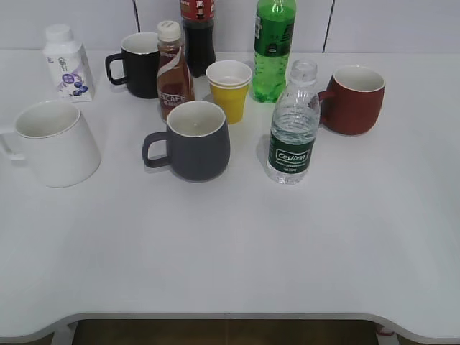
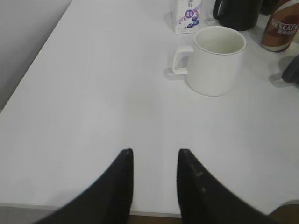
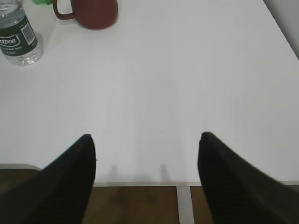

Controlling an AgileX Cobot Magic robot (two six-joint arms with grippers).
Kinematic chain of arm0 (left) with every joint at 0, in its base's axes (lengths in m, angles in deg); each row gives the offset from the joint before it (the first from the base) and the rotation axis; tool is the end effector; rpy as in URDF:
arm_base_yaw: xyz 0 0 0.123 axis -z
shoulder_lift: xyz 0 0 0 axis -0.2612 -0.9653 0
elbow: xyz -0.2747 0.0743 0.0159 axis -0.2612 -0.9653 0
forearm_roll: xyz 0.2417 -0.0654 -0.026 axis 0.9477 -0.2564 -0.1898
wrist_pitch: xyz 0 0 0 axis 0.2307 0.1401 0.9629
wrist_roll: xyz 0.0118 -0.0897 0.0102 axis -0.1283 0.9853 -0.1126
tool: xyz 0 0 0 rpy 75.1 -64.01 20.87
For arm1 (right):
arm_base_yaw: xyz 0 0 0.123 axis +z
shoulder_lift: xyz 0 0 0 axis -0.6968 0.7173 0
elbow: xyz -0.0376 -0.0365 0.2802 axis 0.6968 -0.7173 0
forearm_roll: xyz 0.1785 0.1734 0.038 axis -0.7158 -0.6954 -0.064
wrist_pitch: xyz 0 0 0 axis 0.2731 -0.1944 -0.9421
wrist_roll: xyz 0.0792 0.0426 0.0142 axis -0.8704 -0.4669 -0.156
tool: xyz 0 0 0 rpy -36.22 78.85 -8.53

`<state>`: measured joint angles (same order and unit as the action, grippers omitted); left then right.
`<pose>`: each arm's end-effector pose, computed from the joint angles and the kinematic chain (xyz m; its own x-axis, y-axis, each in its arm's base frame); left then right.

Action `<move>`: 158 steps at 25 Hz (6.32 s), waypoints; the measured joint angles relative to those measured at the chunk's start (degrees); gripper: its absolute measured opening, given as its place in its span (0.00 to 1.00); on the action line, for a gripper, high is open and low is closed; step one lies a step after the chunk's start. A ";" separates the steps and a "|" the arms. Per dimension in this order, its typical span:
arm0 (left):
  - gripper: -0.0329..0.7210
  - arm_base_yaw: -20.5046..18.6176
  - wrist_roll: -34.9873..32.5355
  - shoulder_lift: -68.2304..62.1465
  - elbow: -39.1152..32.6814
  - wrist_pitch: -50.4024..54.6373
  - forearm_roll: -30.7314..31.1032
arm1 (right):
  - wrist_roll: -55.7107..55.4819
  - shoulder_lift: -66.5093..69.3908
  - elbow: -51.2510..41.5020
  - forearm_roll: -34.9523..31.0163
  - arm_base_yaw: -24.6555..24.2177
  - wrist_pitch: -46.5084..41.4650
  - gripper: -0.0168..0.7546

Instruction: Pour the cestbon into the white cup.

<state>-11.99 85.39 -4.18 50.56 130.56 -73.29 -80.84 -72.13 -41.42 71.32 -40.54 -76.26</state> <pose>-0.0089 0.0080 0.2835 -0.4305 -0.0408 -0.9017 -0.0479 0.9986 -0.0223 -0.0058 -0.0011 0.2801 -0.4255 -0.0027 -0.9050 -0.0453 0.9988 0.0183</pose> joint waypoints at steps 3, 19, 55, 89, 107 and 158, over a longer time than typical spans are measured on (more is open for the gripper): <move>0.36 0.00 0.00 0.00 0.00 0.00 0.00 | 0.00 0.00 0.00 0.00 0.00 0.00 0.69; 0.36 0.00 0.00 0.00 0.00 0.00 0.00 | 0.00 0.00 0.00 0.00 0.00 0.00 0.69; 0.36 0.00 0.00 -26.64 -8.67 -71.35 3.34 | 0.00 0.00 0.00 -1.57 0.00 0.00 0.69; 0.38 -3.15 -7.19 -95.76 -16.74 -122.97 0.08 | -0.46 0.00 0.00 -2.10 0.00 0.00 0.67; 0.17 -3.17 -7.40 -104.10 -6.47 -121.61 2.07 | -0.46 0.00 0.00 -2.15 0.00 0.00 0.67; 0.09 8.78 -6.32 -81.89 -6.37 -104.14 12.82 | 2.00 104.05 5.65 -13.43 30.99 104.92 0.82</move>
<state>-3.21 79.07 -86.07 44.19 26.42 -60.46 -78.84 31.92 -35.77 57.89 -9.54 28.65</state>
